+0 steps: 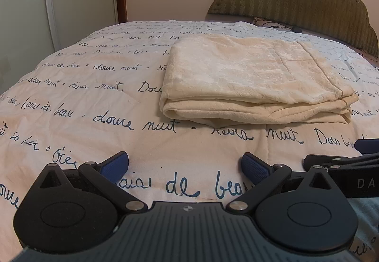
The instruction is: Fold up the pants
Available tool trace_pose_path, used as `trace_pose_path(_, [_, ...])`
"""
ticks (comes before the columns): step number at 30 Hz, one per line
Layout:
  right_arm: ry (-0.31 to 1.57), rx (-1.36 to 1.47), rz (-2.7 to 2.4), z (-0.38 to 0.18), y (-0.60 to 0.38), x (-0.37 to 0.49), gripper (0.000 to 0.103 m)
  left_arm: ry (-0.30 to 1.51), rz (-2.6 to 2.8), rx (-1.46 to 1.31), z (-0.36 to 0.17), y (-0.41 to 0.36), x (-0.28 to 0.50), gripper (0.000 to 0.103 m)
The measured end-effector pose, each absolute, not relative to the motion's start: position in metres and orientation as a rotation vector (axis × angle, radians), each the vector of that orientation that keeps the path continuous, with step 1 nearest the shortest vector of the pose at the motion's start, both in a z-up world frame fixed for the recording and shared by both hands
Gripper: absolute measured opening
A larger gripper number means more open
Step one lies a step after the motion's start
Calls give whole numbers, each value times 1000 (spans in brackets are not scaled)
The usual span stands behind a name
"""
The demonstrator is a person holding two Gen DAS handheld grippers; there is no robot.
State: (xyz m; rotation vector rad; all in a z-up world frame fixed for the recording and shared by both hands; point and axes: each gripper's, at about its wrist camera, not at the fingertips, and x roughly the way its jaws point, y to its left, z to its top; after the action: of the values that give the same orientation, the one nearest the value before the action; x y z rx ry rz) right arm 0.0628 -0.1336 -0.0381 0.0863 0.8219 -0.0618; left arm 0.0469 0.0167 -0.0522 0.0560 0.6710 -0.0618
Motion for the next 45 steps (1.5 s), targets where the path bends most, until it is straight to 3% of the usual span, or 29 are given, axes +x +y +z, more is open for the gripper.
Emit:
trace_pose_path(5, [837,141,-56,-26,-140,64,103,671,-62,56,-52,17,47,103])
trace_pose_path(18, [623,81,-108,65,-160,68,103,671,-62,55,-52,17,47,103])
trace_pose_path(31, [705,43,-173,-15,-140,46,103,671,-62,55,-52,17,47,103])
trace_pose_path(45, [696,20,-247,-46,-131,41,103,671,-62,55,-52,17,47,103])
